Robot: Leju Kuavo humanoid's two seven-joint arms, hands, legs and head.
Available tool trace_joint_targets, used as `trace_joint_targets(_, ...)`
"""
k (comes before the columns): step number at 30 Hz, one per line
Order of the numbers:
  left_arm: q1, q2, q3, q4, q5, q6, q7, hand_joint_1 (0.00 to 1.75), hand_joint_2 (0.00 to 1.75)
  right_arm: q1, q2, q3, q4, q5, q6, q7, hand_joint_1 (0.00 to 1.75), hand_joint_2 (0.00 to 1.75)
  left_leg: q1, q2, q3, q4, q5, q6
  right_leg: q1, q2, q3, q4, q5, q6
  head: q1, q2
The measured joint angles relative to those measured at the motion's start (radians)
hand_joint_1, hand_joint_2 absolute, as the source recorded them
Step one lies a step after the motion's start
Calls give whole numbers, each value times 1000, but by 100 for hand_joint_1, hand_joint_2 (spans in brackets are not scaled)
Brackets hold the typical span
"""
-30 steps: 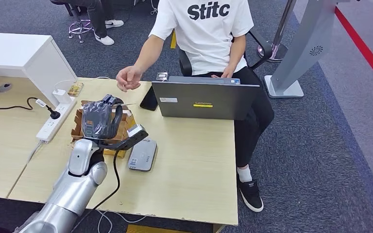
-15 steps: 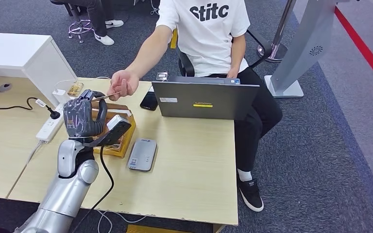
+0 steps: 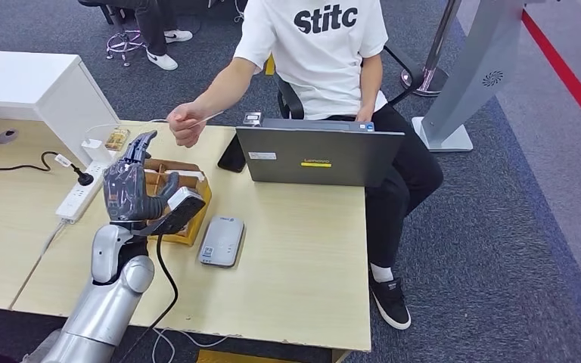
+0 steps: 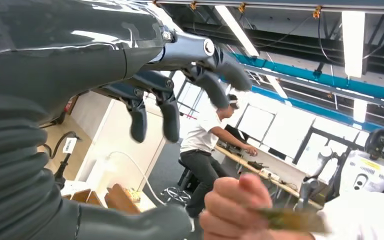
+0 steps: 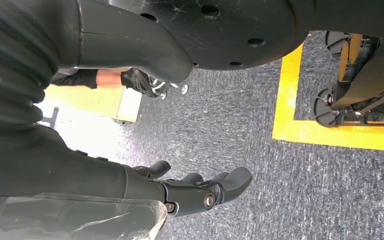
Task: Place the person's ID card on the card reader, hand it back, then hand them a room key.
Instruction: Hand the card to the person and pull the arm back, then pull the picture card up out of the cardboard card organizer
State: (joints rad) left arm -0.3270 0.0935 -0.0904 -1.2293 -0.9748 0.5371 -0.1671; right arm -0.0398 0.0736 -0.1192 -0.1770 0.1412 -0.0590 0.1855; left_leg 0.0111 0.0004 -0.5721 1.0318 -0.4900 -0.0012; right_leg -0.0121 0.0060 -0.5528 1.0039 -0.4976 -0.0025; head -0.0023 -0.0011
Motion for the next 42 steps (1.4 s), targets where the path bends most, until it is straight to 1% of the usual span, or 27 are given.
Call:
trace_joint_targets(4,15,0,0,-12,-12,-35,-10,0,175,1,0,-1,0,3,8,-1,0,175,0,0,0,0,1,0,0,0,0,0,0,0,0,0)
trace_joint_targets(6,21,2,0,-16,-22,-68,-12,0,175,1,0,-1,0,4,11,-2,0,175,0,0,0,0,1,0,0,0,0,0,0,0,0,0)
trace_joint_targets(9,28,15,-11,-20,-37,-166,-15,0,175,1,0,-2,0,6,13,-7,0,175,0,0,0,0,1,0,0,0,0,0,0,0,0,0)
trace_joint_targets(12,35,46,-38,-21,-59,-294,-14,0,175,3,0,-6,0,6,15,-11,0,175,0,0,0,0,1,0,0,0,0,0,0,0,0,0)
trace_joint_targets(15,45,82,-65,-21,-96,-363,-2,0,175,5,0,-9,0,6,16,-13,0,175,0,0,0,0,1,0,0,0,0,0,0,0,0,0)
trace_joint_targets(20,56,131,-99,-20,-134,-396,17,0,175,7,0,-14,0,6,18,-12,0,175,0,0,0,0,1,0,0,0,0,0,0,0,0,0)
trace_joint_targets(23,59,152,-111,-19,-140,-404,24,0,175,7,0,-16,0,6,22,-12,0,175,0,0,0,0,1,0,0,0,0,0,0,0,0,0)
trace_joint_targets(30,60,174,-120,-14,-139,-412,23,0,175,7,0,-19,0,9,29,-16,0,175,0,0,0,0,1,0,0,0,0,0,0,0,0,0)
trace_joint_targets(42,64,231,-138,6,-121,-485,6,0,175,7,0,-22,0,43,30,-9,0,175,0,0,0,0,1,0,0,0,0,0,0,0,0,0)
